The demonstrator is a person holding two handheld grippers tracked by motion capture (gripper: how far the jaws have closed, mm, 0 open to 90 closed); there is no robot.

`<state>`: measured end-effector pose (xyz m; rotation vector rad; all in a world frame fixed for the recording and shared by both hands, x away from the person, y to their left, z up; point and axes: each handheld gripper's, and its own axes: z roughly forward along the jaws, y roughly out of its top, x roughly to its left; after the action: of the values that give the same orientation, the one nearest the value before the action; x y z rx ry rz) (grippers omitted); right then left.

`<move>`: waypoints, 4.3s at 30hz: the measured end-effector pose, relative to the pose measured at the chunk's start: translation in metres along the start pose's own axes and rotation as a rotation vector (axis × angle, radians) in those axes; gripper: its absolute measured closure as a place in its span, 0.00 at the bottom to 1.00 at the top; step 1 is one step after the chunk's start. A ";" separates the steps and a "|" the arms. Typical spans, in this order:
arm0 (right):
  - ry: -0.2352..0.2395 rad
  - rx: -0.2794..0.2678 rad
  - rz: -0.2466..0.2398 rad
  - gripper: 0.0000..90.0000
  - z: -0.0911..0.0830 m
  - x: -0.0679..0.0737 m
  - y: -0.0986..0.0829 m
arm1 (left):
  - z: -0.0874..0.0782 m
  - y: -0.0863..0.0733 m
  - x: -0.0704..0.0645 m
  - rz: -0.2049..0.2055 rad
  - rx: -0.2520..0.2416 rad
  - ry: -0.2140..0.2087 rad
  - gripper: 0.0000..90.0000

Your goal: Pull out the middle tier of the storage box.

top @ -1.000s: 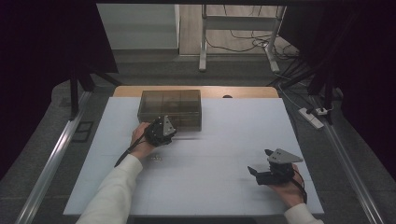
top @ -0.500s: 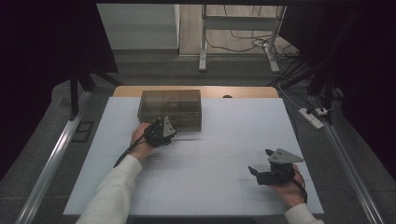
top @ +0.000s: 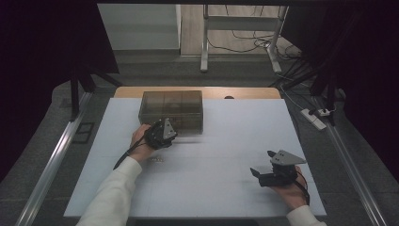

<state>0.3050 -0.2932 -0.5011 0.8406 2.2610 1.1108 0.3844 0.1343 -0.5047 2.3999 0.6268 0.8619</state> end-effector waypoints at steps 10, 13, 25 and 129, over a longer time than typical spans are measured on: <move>0.002 0.001 -0.001 0.08 0.000 0.000 0.000 | -0.002 0.000 -0.001 0.002 0.002 -0.008 0.60; 0.004 0.003 0.000 0.08 0.000 0.000 0.000 | -0.004 0.000 -0.002 0.005 0.006 -0.008 0.60; 0.004 0.005 0.000 0.08 0.000 0.000 0.000 | -0.005 -0.002 -0.004 0.007 0.008 -0.014 0.61; -0.003 0.008 -0.002 0.08 0.000 0.000 -0.001 | -0.018 -0.002 -0.025 0.061 0.016 -0.032 0.65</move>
<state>0.3044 -0.2936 -0.5014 0.8427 2.2647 1.1002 0.3549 0.1274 -0.5053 2.4540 0.5525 0.8446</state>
